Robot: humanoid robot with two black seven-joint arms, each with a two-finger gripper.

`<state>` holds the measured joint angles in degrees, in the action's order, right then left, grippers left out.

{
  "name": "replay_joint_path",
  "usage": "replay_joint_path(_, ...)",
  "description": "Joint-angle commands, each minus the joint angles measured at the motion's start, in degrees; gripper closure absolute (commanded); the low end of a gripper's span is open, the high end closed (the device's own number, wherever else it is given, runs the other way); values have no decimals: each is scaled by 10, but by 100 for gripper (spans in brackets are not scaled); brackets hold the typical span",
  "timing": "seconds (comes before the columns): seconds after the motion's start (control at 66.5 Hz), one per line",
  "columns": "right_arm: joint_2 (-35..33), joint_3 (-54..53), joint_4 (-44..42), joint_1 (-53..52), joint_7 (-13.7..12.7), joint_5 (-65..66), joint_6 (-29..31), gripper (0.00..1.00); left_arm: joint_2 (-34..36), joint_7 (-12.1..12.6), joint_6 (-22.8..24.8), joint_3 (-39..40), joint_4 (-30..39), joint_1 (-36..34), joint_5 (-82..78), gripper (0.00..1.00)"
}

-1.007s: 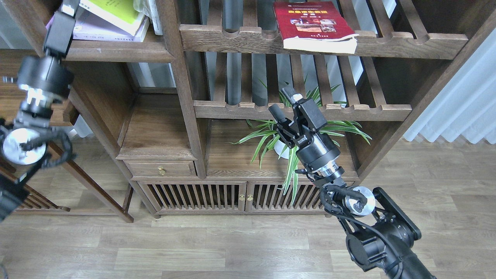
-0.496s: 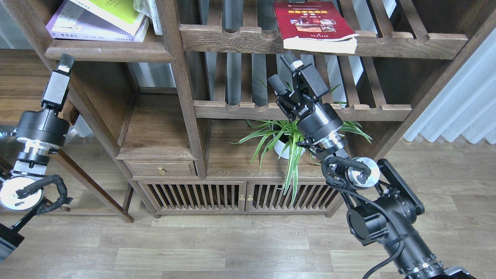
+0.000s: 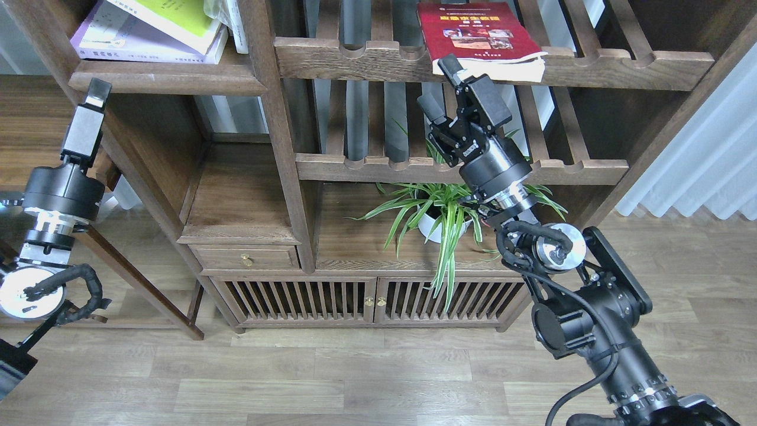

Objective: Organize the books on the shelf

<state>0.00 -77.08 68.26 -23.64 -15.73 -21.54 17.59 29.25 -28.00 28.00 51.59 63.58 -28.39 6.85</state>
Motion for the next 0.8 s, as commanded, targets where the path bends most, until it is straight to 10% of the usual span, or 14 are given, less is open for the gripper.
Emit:
replay_joint_path(0.0,0,-12,-4,-3,0,0,-2,6,-1,0,0,0,0,0,0,0)
replay_joint_path(0.346,-11,-19,-36,-37,2,-1,-3,14,-1,0,0,3,1,-3,0,0)
replay_joint_path(0.646,-9,-70,-71,-69,62,-3,-6,93,0,0,0,10,1,-3,0,0)
replay_joint_path(0.782,-15,-62,-67,-66,58,-5,-8,96,0,0,0,10,1,-3,0,0)
